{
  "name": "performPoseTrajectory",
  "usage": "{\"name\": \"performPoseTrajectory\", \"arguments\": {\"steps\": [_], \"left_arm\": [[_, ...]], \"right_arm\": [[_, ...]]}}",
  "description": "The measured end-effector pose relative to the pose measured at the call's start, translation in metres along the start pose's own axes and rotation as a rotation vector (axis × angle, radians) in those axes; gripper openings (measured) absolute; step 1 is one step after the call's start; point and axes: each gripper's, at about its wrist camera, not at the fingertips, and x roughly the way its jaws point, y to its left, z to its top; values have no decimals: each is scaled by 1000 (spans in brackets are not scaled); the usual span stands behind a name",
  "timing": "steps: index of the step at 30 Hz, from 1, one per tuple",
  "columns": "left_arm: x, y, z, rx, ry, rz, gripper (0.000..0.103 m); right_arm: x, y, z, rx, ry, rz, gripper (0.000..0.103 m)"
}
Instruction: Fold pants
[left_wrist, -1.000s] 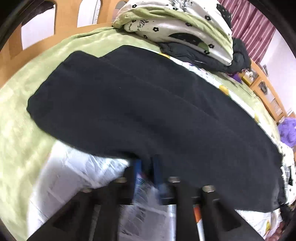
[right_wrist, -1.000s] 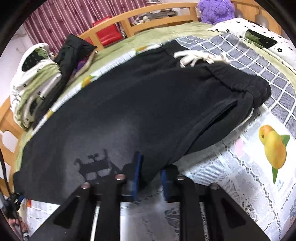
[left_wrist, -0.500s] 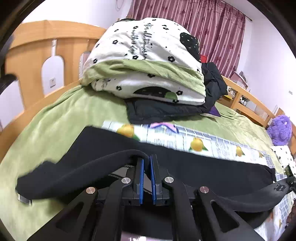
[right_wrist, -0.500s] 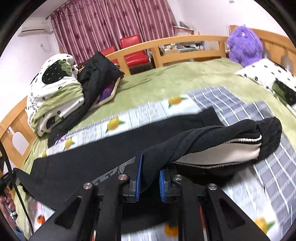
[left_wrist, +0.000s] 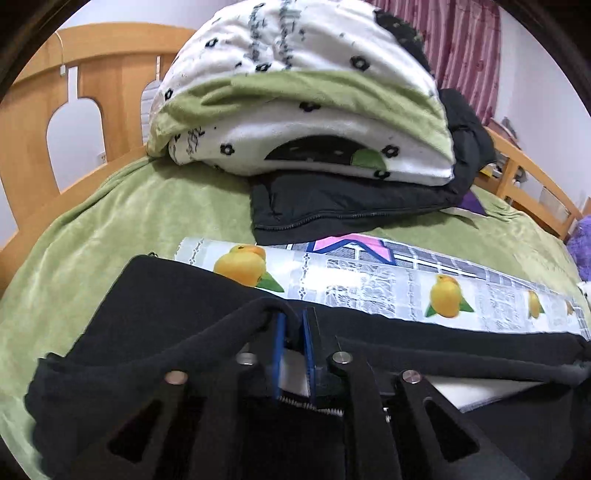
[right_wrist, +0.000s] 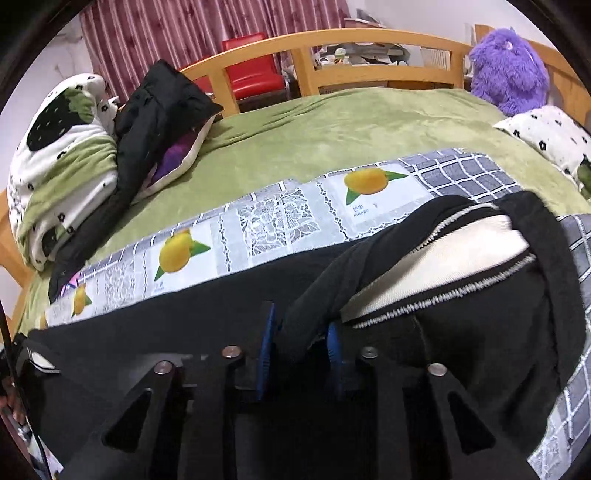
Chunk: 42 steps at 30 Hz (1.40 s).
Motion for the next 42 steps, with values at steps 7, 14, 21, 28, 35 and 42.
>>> {"name": "performPoseTrajectory", "arguments": {"steps": [7,14,21,28,35,42], "left_arm": [[-78,26,-25,16,-51,-1,75],[-99,68,-82,-38,87,27,75],[-73,73,-92,-9,103,77,75],[-23,75,-44,84,94,183,19],[-33,97,52,-47,-79,347,47],[-63,64,37,82,-93,349,84]], "right_arm": [[-68,16,-45,-82,-39,23,50],[-110,23,-113,-120,35,37,50],[-114,10,-153,-77,96,17,50],[-109,-4,-173,-12,85,-29,50],[-112,-16,-180,-12,89,-89,50],[-130,-28,-186,41,79,-79,50]]}}
